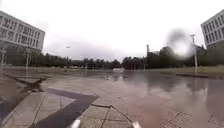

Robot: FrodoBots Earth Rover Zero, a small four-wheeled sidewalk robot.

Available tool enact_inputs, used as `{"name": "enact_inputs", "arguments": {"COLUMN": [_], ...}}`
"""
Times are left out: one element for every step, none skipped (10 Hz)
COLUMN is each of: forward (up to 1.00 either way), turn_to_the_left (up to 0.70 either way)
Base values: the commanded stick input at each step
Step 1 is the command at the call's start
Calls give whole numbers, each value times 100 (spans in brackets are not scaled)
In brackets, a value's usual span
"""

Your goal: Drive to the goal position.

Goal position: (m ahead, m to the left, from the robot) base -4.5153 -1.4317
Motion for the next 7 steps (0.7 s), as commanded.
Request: {"name": "enact_inputs", "arguments": {"forward": [70,70,70,70,70,70,70], "turn_to_the_left": [0,0,0,0,0,0,0]}}
